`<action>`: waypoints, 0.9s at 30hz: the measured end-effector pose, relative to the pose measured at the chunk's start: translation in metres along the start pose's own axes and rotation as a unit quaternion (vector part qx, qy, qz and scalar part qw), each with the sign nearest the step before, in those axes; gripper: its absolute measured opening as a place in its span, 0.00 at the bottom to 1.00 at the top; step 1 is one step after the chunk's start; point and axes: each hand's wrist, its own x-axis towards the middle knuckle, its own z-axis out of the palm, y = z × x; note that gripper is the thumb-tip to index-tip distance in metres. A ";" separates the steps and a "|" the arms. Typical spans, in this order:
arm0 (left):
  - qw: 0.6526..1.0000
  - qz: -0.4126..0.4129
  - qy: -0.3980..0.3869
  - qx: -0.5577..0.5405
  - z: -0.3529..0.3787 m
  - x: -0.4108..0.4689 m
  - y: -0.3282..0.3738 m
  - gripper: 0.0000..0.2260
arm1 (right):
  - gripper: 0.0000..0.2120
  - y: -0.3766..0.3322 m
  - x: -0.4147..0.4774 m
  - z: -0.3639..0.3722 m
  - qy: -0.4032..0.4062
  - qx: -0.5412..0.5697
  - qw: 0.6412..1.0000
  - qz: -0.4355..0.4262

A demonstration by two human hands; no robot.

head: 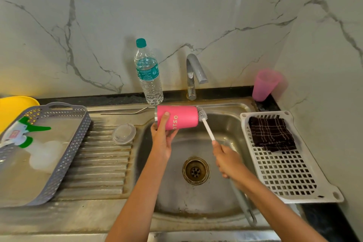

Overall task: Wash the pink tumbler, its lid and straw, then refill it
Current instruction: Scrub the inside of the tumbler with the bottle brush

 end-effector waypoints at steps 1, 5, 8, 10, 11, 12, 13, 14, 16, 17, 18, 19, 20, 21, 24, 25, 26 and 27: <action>1.000 -0.003 -0.003 0.010 0.001 -0.004 -0.005 0.24 | 0.20 -0.004 0.003 -0.001 0.005 0.019 1.000 0.005; 0.999 0.007 0.033 -0.022 0.003 -0.003 -0.004 0.27 | 0.19 -0.007 0.002 0.003 -0.014 0.019 1.000 0.009; 0.998 0.007 0.039 -0.042 -0.001 0.005 0.004 0.26 | 0.19 -0.004 -0.007 0.005 -0.034 0.010 0.999 0.009; 1.000 -0.007 0.014 -0.010 -0.001 0.003 0.003 0.27 | 0.19 -0.007 -0.003 0.001 -0.021 0.022 0.999 0.009; 1.000 -0.014 0.000 0.003 -0.001 0.002 0.002 0.27 | 0.19 -0.010 0.001 -0.001 -0.012 0.030 0.999 0.007; 1.000 -0.017 -0.008 0.008 0.000 0.001 0.001 0.27 | 0.19 -0.013 0.005 -0.003 -0.004 0.037 0.999 0.004; 1.000 -0.016 -0.010 0.007 0.001 0.001 0.002 0.27 | 0.19 -0.016 0.009 -0.003 0.002 0.041 0.999 0.002; 1.000 -0.011 -0.007 0.004 0.003 0.001 0.003 0.27 | 0.19 -0.017 0.011 -0.003 0.004 0.040 0.999 0.000; 1.000 0.001 0.008 -0.015 0.005 0.004 0.007 0.28 | 0.19 -0.017 0.007 0.000 -0.005 0.026 1.000 -0.005; 0.999 0.006 0.014 -0.029 0.005 0.006 0.010 0.28 | 0.19 -0.015 0.002 0.002 -0.013 0.016 1.000 -0.008; 0.999 0.008 0.016 -0.040 0.003 0.008 0.011 0.29 | 0.20 -0.013 -0.003 0.004 -0.021 0.009 1.000 -0.008; 0.999 0.008 0.014 -0.042 0.002 0.009 0.012 0.29 | 0.20 -0.012 -0.007 0.006 -0.025 0.010 1.000 -0.006; 0.999 0.006 0.006 -0.033 0.000 0.009 0.012 0.29 | 0.20 -0.011 -0.008 0.006 -0.025 0.016 1.000 -0.002; 1.000 0.003 -0.007 -0.016 -0.001 0.008 0.010 0.28 | 0.20 -0.011 -0.007 0.005 -0.019 0.025 1.000 0.001; 0.999 -0.004 -0.050 0.011 -0.001 -0.001 0.001 0.25 | 0.19 -0.019 0.008 -0.001 0.006 0.054 0.999 0.001; 0.999 -0.002 -0.054 0.005 0.001 -0.003 0.000 0.26 | 0.19 -0.021 0.012 -0.002 0.010 0.060 0.998 -0.002; 0.999 0.002 -0.051 -0.006 0.004 -0.003 0.001 0.28 | 0.19 -0.022 0.014 -0.001 0.011 0.061 0.998 -0.004; 0.999 0.008 -0.041 -0.021 0.005 -0.002 0.002 0.30 | 0.19 -0.022 0.013 0.001 0.007 0.057 0.998 -0.005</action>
